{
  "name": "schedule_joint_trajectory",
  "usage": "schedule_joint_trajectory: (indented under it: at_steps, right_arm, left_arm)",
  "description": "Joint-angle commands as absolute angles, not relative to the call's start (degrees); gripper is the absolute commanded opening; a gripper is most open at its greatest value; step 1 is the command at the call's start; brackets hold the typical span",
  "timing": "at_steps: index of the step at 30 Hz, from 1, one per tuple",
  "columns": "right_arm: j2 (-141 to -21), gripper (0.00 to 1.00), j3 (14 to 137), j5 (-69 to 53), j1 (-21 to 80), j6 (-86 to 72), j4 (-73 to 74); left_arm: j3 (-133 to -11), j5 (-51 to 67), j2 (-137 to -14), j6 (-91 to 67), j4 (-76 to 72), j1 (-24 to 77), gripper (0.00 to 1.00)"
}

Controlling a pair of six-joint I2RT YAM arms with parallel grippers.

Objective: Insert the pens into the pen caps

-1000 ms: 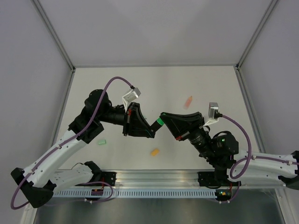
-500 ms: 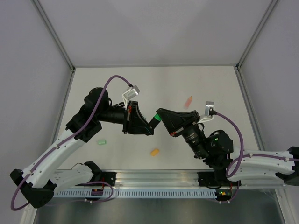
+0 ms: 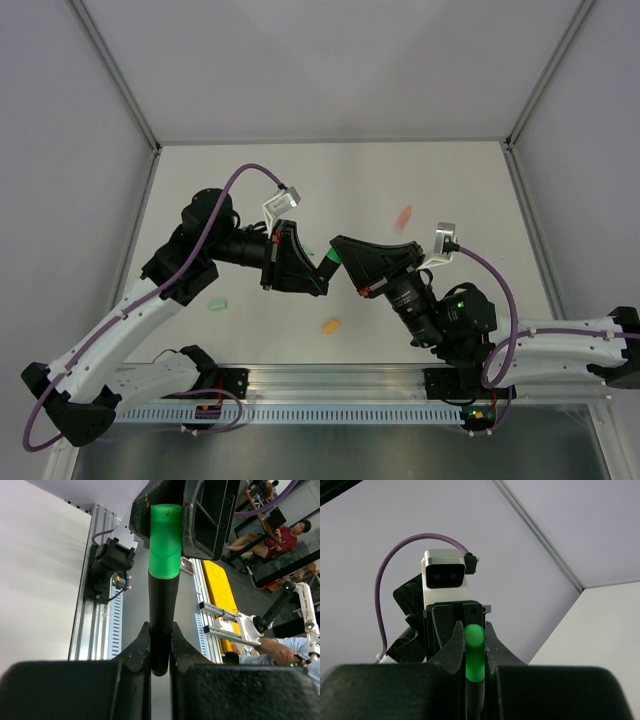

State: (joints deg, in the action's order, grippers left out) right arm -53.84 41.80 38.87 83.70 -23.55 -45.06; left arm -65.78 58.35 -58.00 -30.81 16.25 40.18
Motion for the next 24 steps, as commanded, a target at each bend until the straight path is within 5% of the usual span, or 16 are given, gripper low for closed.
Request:
schedule_joint_trajectory:
  at_steps: [1, 5, 15, 24]
  right_arm:
    - [-62.76, 0.0, 36.73, 22.3, 92.2, -25.22, -11.43]
    - [-58.9, 0.03, 42.43, 38.45, 92.11, -24.88, -4.58]
    - [-47.92, 0.57, 48.34, 53.52, 89.92, -15.56, -1.85]
    - [-31.15, 0.84, 44.3, 56.33, 89.74, -15.99, 6.59]
  left_arm:
    - [-66.72, 38.31, -59.77, -32.26, -8.17, 37.35, 0.02]
    - [-59.53, 39.63, -58.01, -29.01, -9.05, 37.27, 0.02]
    - [-44.75, 44.12, -56.6, -26.19, -17.48, 37.35, 0.02]
    - [-35.17, 44.92, -56.16, -21.54, -25.73, 37.44, 0.02]
